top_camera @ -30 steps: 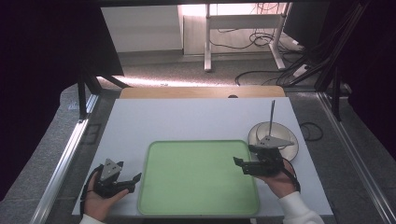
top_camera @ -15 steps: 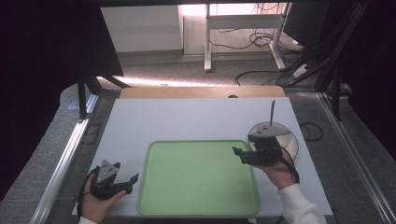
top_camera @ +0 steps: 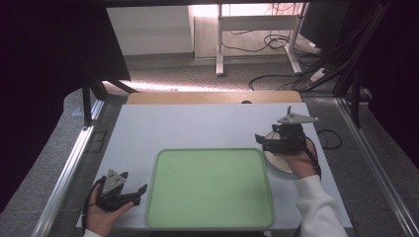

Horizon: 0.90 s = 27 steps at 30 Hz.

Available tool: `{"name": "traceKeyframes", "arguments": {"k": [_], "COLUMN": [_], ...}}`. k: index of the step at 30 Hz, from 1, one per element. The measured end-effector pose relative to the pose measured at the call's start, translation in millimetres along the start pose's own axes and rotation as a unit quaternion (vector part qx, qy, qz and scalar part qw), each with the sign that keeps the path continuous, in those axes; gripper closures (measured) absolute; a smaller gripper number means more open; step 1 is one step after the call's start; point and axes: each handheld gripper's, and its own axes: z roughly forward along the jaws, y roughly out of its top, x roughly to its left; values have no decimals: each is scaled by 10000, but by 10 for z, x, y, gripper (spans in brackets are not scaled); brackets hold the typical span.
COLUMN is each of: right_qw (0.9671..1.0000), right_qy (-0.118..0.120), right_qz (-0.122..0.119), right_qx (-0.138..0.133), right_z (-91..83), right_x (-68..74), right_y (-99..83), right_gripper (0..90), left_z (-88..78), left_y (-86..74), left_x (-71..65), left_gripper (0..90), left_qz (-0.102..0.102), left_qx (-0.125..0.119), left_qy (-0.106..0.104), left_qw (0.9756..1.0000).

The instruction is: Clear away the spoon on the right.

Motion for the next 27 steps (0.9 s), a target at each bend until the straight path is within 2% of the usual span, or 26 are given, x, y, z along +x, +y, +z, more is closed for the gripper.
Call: {"name": "traceKeyframes", "arguments": {"k": [4,9,10,19,21,27], "right_qw": [9999,9998,9996,9989,9982,9976], "right_qy": [-58,-119,-203,-371,-445,-498], "right_qz": [-42,56,120,293,389,486], "right_qx": [-100,-156,-157,-55,-34,42], "right_z": [8,-22,-30,-6,24,70], "right_x": [-94,-197,-257,-454,-546,-669], "right_y": [3,-14,-28,-93,-93,-132], "right_gripper": [265,267,268,279,282,284], "left_z": [-26,-31,-20,-7,-35,-3], "left_y": [10,9,12,21,17,25], "left_x": [-5,-7,-9,-9,-7,-17], "left_gripper": [187,186,187,188,188,188], "left_qz": [7,-4,-1,50,24,46], "left_qx": [-46,-53,-42,-85,-138,-67], "left_qy": [-7,-8,-14,-35,-22,-41], "left_qw": [10000,10000,10000,9999,9999,10000]}}
